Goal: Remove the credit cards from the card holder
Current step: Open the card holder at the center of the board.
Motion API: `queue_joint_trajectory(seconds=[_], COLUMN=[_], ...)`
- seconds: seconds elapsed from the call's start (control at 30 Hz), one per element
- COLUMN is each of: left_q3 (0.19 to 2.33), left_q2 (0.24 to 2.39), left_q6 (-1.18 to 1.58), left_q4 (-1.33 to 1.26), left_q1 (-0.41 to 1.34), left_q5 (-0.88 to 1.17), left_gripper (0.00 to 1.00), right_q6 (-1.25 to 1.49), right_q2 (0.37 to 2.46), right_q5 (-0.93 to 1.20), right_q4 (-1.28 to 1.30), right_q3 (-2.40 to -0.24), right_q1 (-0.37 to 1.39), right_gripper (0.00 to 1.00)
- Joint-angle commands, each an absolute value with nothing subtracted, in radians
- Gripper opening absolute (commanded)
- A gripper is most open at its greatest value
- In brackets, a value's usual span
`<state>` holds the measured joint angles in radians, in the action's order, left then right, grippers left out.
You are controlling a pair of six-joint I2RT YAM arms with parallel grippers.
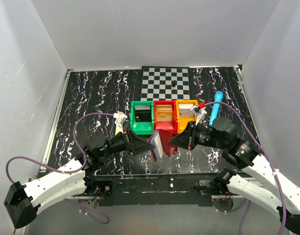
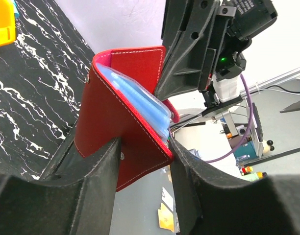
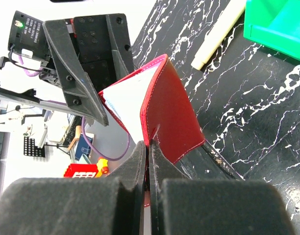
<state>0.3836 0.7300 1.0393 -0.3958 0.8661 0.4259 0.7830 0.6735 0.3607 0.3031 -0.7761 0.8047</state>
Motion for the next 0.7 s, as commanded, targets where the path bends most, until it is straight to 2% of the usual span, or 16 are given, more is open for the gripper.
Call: queue_joint_trajectory(seconds=[0.0, 0.13, 0.3, 0.4, 0.53, 0.57, 0.67], left_q3=[0.385, 0.393, 0.410, 0.423, 0.454, 0.466, 0.520], left_q2=[0.704, 0.716, 0.724, 0.727, 0.723, 0.721, 0.726], left_q6=[1.017, 1.011, 0.997, 0.979, 0.959, 0.951, 0.933], left_q4=[-0.396, -0.394, -0.382, -0.354, -0.333, -0.325, -0.266], left_q1=[0.871, 0.871, 0.871, 0.871, 0.871, 0.870, 0.871], left_q5=[0.426, 0.439, 0.443, 0.445, 0.468, 0.477, 0.498], left_gripper=[0.37, 0.20, 0.16, 0.00, 0.00, 0.00, 0.00], right_q6=[0.793, 0.790, 0.776, 0.766, 0.738, 0.732, 0.715], right_q2=[0.655, 0.660, 0.664, 0.661, 0.664, 0.664, 0.663], right_q5=[0.393, 0.403, 0.417, 0.429, 0.437, 0.437, 0.451], right_q4=[0.215, 0.215, 0.225, 0.227, 0.258, 0.268, 0.281], right_q3=[-0.759, -0.764, -0.775, -0.778, -0.790, -0.796, -0.808], right_q1=[0.796, 0.796, 0.796, 0.793, 0.795, 0.796, 0.795], right_gripper=[0.01, 0.01, 0.01, 0.01, 0.01, 0.06, 0.36])
